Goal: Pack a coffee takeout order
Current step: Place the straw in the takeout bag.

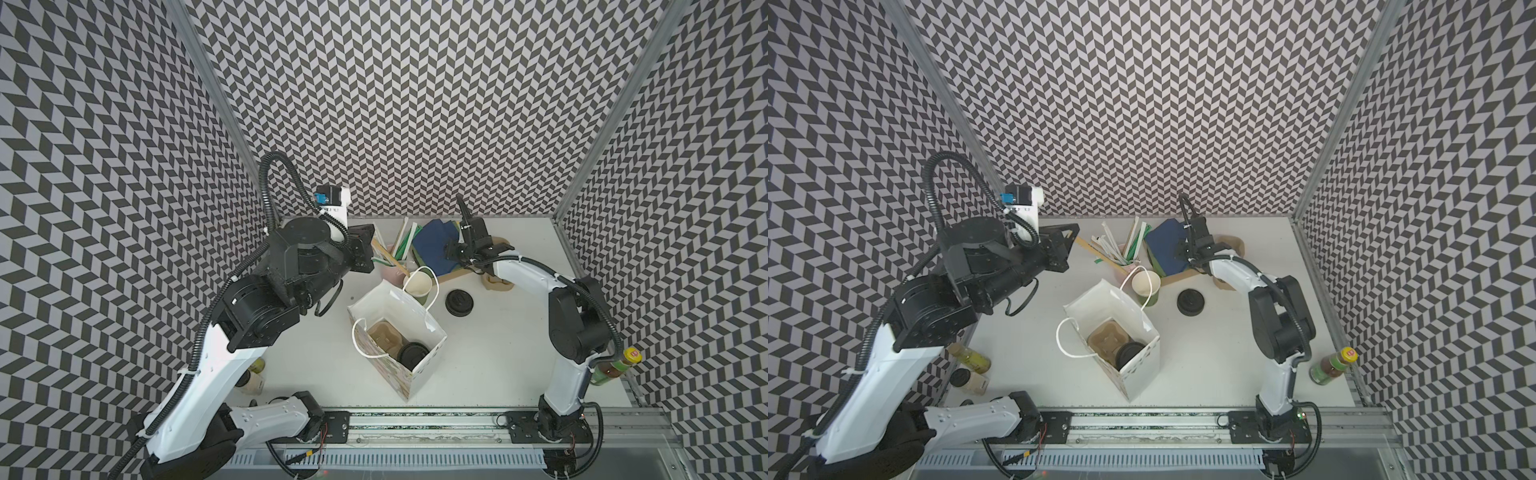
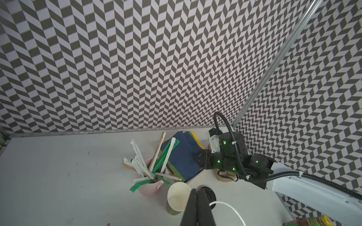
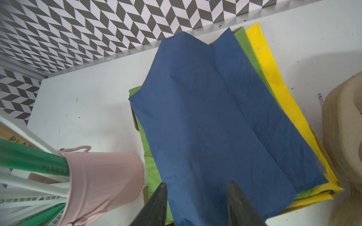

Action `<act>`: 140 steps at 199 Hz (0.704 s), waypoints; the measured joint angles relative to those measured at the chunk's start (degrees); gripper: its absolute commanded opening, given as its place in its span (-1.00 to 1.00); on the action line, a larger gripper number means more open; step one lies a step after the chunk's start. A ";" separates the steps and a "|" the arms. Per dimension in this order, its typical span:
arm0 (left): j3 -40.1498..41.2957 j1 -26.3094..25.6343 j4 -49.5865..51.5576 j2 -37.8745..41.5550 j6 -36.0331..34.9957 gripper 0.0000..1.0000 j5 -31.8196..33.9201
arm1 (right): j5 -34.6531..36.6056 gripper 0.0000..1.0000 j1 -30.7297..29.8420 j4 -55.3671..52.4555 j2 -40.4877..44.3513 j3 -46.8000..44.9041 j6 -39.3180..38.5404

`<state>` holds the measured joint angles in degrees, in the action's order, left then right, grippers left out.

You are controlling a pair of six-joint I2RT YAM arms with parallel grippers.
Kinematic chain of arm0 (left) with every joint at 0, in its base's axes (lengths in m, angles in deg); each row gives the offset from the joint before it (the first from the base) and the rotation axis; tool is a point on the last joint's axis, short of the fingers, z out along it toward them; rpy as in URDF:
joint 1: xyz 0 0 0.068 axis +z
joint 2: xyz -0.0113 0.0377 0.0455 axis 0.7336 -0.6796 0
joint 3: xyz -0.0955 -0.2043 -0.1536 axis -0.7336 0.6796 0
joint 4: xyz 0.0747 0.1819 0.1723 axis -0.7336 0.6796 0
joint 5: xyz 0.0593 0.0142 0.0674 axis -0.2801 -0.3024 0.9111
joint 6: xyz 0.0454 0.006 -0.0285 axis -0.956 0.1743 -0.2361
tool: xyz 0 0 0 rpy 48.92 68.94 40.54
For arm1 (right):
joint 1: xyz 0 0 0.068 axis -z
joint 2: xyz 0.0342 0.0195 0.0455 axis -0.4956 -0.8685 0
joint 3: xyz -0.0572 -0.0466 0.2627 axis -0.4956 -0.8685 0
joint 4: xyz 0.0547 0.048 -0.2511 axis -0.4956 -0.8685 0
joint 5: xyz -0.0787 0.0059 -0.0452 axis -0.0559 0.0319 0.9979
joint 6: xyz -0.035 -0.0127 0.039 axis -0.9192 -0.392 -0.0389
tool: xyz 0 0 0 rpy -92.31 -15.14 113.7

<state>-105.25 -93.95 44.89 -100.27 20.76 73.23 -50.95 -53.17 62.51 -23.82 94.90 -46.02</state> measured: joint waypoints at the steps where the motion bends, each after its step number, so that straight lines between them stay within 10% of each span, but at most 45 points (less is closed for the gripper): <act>1: 0.04 -0.04 0.04 0.00 0.04 -1.00 0.02 | 0.02 -0.14 0.00 0.00 0.00 0.00 0.00; 78: -9.99 -0.55 3.58 0.72 2.08 -1.00 -1.68 | 0.72 -0.64 -0.04 0.04 -0.02 -0.31 0.07; 140: -13.51 -0.68 8.68 0.68 4.35 -1.00 -5.03 | 1.25 -0.50 -0.04 0.02 -0.02 -0.31 0.04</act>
<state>-118.75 -94.63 53.56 -99.60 25.11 68.20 -49.70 -53.22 62.53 -23.85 94.60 -45.98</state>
